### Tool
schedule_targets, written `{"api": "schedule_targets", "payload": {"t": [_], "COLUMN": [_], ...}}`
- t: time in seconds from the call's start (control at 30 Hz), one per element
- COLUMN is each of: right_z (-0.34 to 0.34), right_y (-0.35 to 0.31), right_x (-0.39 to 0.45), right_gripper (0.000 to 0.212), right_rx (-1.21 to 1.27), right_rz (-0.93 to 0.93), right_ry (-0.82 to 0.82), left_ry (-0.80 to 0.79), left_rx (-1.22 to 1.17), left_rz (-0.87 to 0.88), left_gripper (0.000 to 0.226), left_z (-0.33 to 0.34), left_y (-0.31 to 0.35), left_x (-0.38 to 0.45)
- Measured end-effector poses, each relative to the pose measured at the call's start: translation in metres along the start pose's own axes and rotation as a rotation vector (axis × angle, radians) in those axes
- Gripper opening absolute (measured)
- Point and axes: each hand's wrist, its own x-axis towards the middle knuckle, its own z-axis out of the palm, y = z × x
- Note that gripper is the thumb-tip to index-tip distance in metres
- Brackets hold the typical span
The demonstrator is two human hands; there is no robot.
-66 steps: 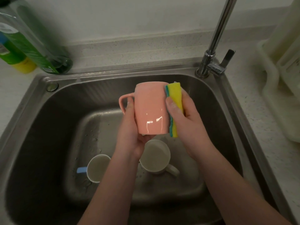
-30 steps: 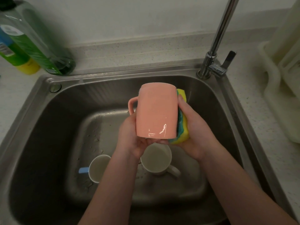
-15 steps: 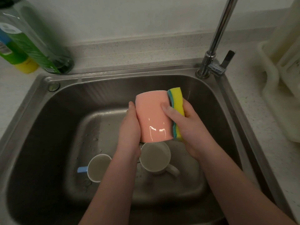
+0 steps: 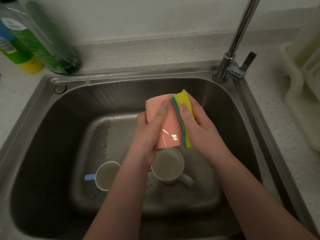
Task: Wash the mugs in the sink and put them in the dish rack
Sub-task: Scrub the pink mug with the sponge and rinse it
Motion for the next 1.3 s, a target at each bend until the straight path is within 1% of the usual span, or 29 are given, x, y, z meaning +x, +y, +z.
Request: {"api": "schedule_targets", "payload": {"t": [0.07,0.13,0.2,0.23,0.3,0.37,0.43,0.47,0.57,0.6,0.67,0.73,0.77,0.83,0.9,0.97,1.0,1.07,1.17,1.23,1.3], "right_z": [0.0003,0.0016,0.0020,0.0015,-0.0010,-0.0024,-0.0013,-0.0004,0.0010,0.0009,0.0004,0.0003,0.0007,0.0005,-0.0003,-0.0012,-0.0010,0.0005,0.0015,0.0013,0.0012], "right_y": [-0.0012,-0.0032,-0.0034,-0.0031,-0.0010,-0.0016,-0.0039,-0.0043,-0.0025,-0.0021,-0.0002,0.0012,0.0006,0.0013,0.0004,-0.0009,-0.0015,-0.0034,-0.0041,0.0007,0.0043], "right_x": [0.0005,0.0009,0.0015,0.0019,0.0032,0.0029,0.0011,0.0004,-0.0020,-0.0028,-0.0032,-0.0024,-0.0017,0.0004,0.0016,0.0021,0.0017,-0.0003,-0.0026,-0.0012,0.0002], "right_gripper": [0.045,0.043,0.032,0.025,0.017,0.019,0.018,0.019,0.040,0.045,0.049,0.043,0.039,0.029,0.028,0.031,0.031,0.028,0.022,0.032,0.043], "right_rx": [-0.006,-0.002,-0.007,-0.012,-0.025,0.007,0.051,0.043,-0.108,-0.128,-0.149,-0.129,-0.066,0.102,0.166,0.168,0.177,0.188,0.128,0.106,0.022], "right_rz": [0.023,0.042,0.069,0.097,0.168,0.205,0.146,0.068,-0.200,-0.233,-0.242,-0.198,-0.133,0.053,0.203,0.259,0.244,0.157,0.020,-0.044,-0.107], "right_ry": [-0.032,-0.042,-0.030,-0.017,0.004,0.012,0.045,0.076,0.156,0.157,0.153,0.165,0.163,0.137,0.120,0.114,0.123,0.136,0.114,0.097,0.110], "left_ry": [0.007,0.022,0.042,0.040,0.021,-0.032,-0.107,-0.139,-0.185,-0.191,-0.180,-0.165,-0.166,-0.184,-0.205,-0.227,-0.237,-0.246,-0.253,-0.243,-0.210], "left_rx": [-0.022,-0.052,-0.076,-0.085,-0.084,-0.080,-0.108,-0.118,-0.108,-0.099,-0.074,-0.072,-0.068,-0.041,-0.049,-0.090,-0.111,-0.150,-0.164,-0.144,-0.115], "left_rz": [0.003,-0.004,-0.019,-0.025,-0.035,-0.039,-0.059,-0.076,-0.083,-0.075,-0.057,-0.057,-0.058,-0.048,-0.032,-0.033,-0.040,-0.054,-0.030,0.025,0.049], "left_gripper": [0.088,0.091,0.094,0.096,0.099,0.091,0.076,0.073,0.078,0.079,0.080,0.079,0.078,0.081,0.078,0.072,0.072,0.071,0.073,0.082,0.092], "left_z": [-0.0013,-0.0018,-0.0030,-0.0035,-0.0056,-0.0079,-0.0083,-0.0081,-0.0070,-0.0069,-0.0076,-0.0084,-0.0085,-0.0082,-0.0080,-0.0088,-0.0095,-0.0100,-0.0105,-0.0105,-0.0088], "left_y": [-0.0004,-0.0007,-0.0007,-0.0005,0.0007,0.0020,0.0023,0.0025,0.0013,0.0005,-0.0010,-0.0020,-0.0024,-0.0029,-0.0034,-0.0034,-0.0040,-0.0039,-0.0030,-0.0025,-0.0025], "left_x": [0.0013,0.0025,0.0037,0.0038,0.0030,0.0017,0.0000,-0.0010,-0.0009,-0.0001,0.0006,0.0013,0.0018,0.0015,0.0012,0.0010,0.0014,0.0008,0.0013,0.0035,0.0051]}}
